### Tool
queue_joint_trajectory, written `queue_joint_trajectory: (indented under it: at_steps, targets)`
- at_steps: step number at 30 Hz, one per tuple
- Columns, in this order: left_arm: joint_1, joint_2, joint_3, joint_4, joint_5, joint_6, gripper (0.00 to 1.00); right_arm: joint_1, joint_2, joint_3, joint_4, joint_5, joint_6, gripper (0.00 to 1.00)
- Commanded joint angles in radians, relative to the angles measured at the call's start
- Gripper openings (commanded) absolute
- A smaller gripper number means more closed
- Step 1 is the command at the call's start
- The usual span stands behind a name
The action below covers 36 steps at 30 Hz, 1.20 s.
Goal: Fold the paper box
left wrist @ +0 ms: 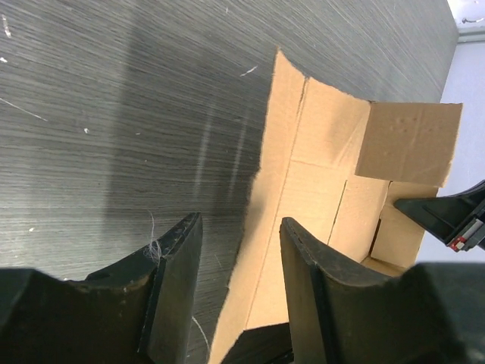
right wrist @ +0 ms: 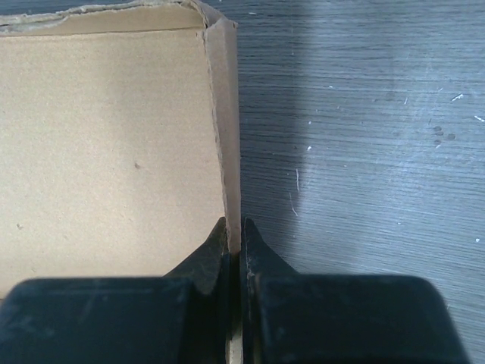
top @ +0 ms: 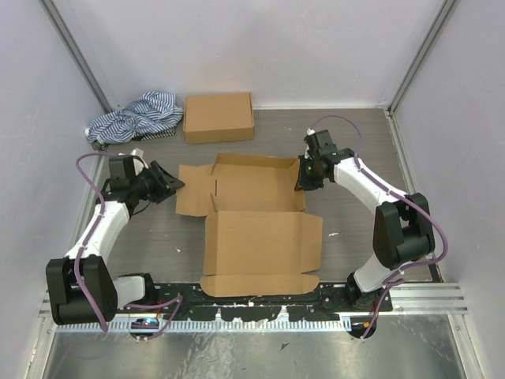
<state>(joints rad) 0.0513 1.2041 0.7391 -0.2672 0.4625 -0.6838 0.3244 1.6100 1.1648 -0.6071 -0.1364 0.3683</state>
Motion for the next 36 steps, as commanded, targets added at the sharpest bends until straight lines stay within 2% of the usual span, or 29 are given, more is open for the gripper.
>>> queue_joint_trajectory:
  at_steps: [1, 6, 10, 14, 17, 21, 26, 36]
  targets:
    - [-0.012, 0.009, 0.006, 0.031, 0.034, 0.006, 0.52, 0.004, -0.06, 0.025, 0.011, -0.054, -0.005, 0.01]
    - [-0.034, 0.019, 0.003, 0.057, 0.043, -0.005, 0.51, 0.009, -0.059, 0.03, 0.011, -0.057, -0.003, 0.01]
    - [-0.038, 0.002, 0.004, 0.066, 0.044, -0.015, 0.36, 0.011, -0.043, 0.034, -0.001, -0.019, -0.002, 0.01]
    - [-0.039, -0.001, 0.014, 0.049, 0.044, 0.001, 0.11, 0.012, -0.012, 0.032, -0.002, -0.006, 0.005, 0.01]
    - [-0.038, 0.01, 0.019, 0.031, 0.048, 0.016, 0.06, 0.016, 0.007, 0.026, 0.003, 0.001, 0.009, 0.01]
    - [-0.043, -0.004, 0.02, 0.031, 0.051, 0.015, 0.06, 0.042, 0.038, 0.038, -0.02, 0.079, 0.01, 0.01]
    - [-0.082, -0.034, 0.053, 0.007, 0.039, 0.03, 0.08, 0.115, 0.098, 0.079, -0.077, 0.249, 0.04, 0.01]
    - [-0.283, 0.007, 0.102, -0.029, -0.067, 0.102, 0.13, 0.213, 0.197, 0.144, -0.12, 0.326, 0.138, 0.01]
